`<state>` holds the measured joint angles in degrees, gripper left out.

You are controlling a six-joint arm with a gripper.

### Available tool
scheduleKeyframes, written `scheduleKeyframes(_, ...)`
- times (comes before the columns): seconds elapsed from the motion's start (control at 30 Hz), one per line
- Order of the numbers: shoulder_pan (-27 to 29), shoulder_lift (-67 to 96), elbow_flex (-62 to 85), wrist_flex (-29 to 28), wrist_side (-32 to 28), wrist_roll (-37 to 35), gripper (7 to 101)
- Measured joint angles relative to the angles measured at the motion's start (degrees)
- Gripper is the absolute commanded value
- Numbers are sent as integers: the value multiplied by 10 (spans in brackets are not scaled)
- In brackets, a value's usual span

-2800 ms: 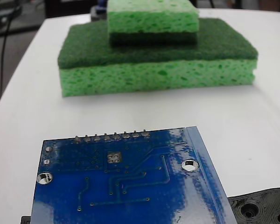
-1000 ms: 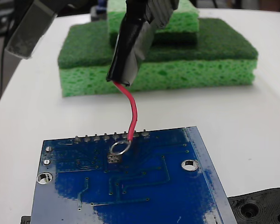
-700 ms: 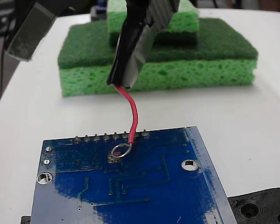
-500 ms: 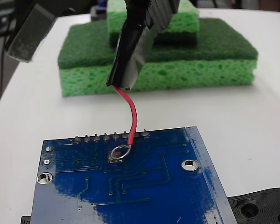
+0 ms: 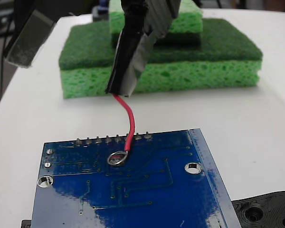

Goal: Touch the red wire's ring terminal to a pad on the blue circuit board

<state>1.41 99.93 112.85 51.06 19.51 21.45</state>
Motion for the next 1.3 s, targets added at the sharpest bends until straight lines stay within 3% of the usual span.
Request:
scheduleKeyframes(0.33,0,3,0,4,-1,-4,1003)
scheduleKeyframes(0.5,10,62,-11,27,-13,-46,1003)
scheduleKeyframes(0.6,41,130,23,16,-61,-78,1003)
scheduleKeyframes(0.8,106,263,149,-29,-218,-176,1003)
scheduleKeyframes(1.0,148,320,278,-79,-337,-207,1003)
scheduleKeyframes(1.17,146,412,380,-99,-368,-209,1003)
scheduleKeyframes(1.3,144,541,465,-83,-369,-203,1003)
